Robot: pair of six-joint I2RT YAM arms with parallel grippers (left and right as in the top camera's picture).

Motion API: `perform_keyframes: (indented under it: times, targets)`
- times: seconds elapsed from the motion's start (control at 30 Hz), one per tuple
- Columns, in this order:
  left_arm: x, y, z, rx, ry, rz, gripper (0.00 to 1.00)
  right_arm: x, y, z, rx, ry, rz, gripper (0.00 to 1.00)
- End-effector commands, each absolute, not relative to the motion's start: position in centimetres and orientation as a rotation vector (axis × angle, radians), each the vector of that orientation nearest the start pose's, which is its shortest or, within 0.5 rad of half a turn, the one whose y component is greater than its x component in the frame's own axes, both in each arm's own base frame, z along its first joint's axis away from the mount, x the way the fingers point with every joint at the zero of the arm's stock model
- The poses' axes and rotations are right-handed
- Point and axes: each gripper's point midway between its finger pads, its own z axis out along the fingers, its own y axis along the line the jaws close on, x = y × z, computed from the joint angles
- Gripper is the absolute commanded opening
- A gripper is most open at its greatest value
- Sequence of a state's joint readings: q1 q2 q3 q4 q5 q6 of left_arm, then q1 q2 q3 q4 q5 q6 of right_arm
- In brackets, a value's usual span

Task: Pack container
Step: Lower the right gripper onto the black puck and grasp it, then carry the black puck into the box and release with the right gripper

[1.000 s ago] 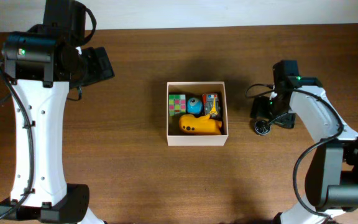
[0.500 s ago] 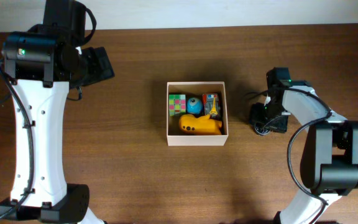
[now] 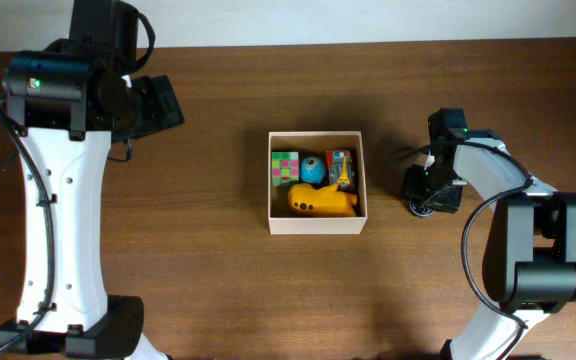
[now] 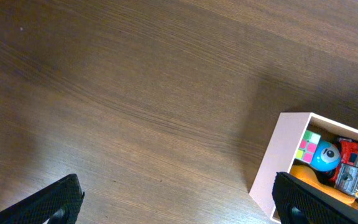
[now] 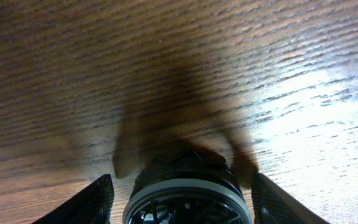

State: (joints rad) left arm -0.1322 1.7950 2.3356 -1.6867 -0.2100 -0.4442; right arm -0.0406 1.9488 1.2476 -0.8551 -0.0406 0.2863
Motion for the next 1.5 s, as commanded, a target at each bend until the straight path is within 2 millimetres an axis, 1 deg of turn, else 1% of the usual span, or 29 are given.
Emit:
perform_keyframes:
  times: [0.0, 0.17, 0.27, 0.37, 0.43, 0.53, 0.57, 0.67, 0.73, 0.8, 0.87, 0.93, 0.97, 1.0, 1.03, 1.07, 1.13, 1.2, 1.27, 1.3, 1.33, 1.37, 1.43, 1.47]
  targets:
    - [36.0, -1.2, 32.7, -0.455, 2.64, 0.108, 0.99, 34.0, -0.8, -0.6, 0.53, 3.108, 0.07, 0.65]
    - [36.0, -1.2, 32.7, -0.455, 2.64, 0.108, 0.99, 34.1, -0.8, -0.7, 0.538, 3.101, 0.071, 0.64]
    - [36.0, -1.2, 32.7, -0.456, 2.64, 0.108, 0.99, 34.1, -0.8, -0.6, 0.536, 3.101, 0.071, 0.58]
    - [36.0, -1.2, 32.7, -0.456, 2.64, 0.108, 0.99, 33.9, -0.8, -0.3, 0.532, 3.108, 0.069, 0.45]
    - [36.0, -1.2, 32.7, -0.455, 2.64, 0.108, 0.99, 34.0, -0.8, 0.3, 0.53, 3.099, 0.07, 0.44]
    - [36.0, -1.2, 32.7, -0.456, 2.64, 0.108, 0.99, 34.4, -0.8, 2.2, 0.514, 3.058, 0.078, 0.44]
    - [36.0, -1.2, 32.7, -0.455, 2.64, 0.108, 0.99, 34.7, -0.8, 3.0, 0.505, 3.042, 0.081, 0.44]
    - [36.0, -1.2, 32.7, -0.455, 2.64, 0.108, 0.99, 35.5, -0.7, 6.8, 0.486, 2.979, 0.092, 0.45]
    - [36.0, -1.2, 32.7, -0.456, 2.64, 0.108, 0.99, 36.1, -0.1, 10.4, 0.453, 2.922, 0.113, 0.45]
    - [36.0, -1.2, 32.7, -0.455, 2.64, 0.108, 0.99, 36.4, 1.3, 14.2, 0.398, 2.864, 0.158, 0.45]
    - [36.0, -1.2, 32.7, -0.455, 2.64, 0.108, 0.99, 36.7, 3.3, 18.3, 0.313, 2.786, 0.217, 0.45]
    - [36.0, -1.2, 32.7, -0.456, 2.64, 0.108, 0.99, 36.9, 5.5, 21.5, 0.222, 2.711, 0.255, 0.45]
    - [36.0, -1.2, 32.7, -0.456, 2.64, 0.108, 0.99, 36.9, 6.9, 23.2, 0.163, 2.668, 0.275, 0.45]
    - [36.0, -1.2, 32.7, -0.456, 2.64, 0.108, 0.99, 36.8, 8.2, 24.2, 0.114, 2.638, 0.294, 0.45]
    - [36.0, -1.2, 32.7, -0.456, 2.64, 0.108, 0.99, 36.7, 10.0, 25.2, 0.05, 2.604, 0.319, 0.45]
    - [36.0, -1.2, 32.7, -0.455, 2.64, 0.108, 0.99, 36.7, 11.7, 25.8, -0.011, 2.575, 0.335, 0.45]
    - [36.0, -1.2, 32.7, -0.456, 2.64, 0.108, 0.99, 36.9, 14.5, 25.9, -0.106, 2.539, 0.327, 0.45]
    - [36.0, -1.2, 32.7, -0.456, 2.64, 0.108, 0.99, 37.2, 16.0, 25.1, -0.154, 2.535, 0.259, 0.48]
    - [36.0, -1.2, 32.7, -0.456, 2.64, 0.108, 0.99, 37.9, 16.8, 23.6, -0.18, 2.545, 0.176, 0.51]
    - [36.0, -1.2, 32.7, -0.456, 2.64, 0.108, 0.99, 38.5, 17.1, 22.3, -0.188, 2.56, 0.135, 0.52]
    - [36.0, -1.2, 32.7, -0.456, 2.64, 0.108, 0.99, 39.4, 17.5, 20.5, -0.192, 2.584, 0.096, 0.53]
    - [36.0, -1.2, 32.7, -0.456, 2.64, 0.108, 0.99, 40.0, 17.6, 19.3, -0.191, 2.599, 0.081, 0.54]
    - [36.0, -1.2, 32.7, -0.456, 2.64, 0.108, 0.99, 41.4, 18.1, 16.5, -0.212, 2.632, 0.074, 0.57]
    - [36.0, -1.2, 32.7, -0.455, 2.64, 0.108, 0.99, 41.8, 18.5, 15.5, -0.223, 2.647, 0.096, 0.57]
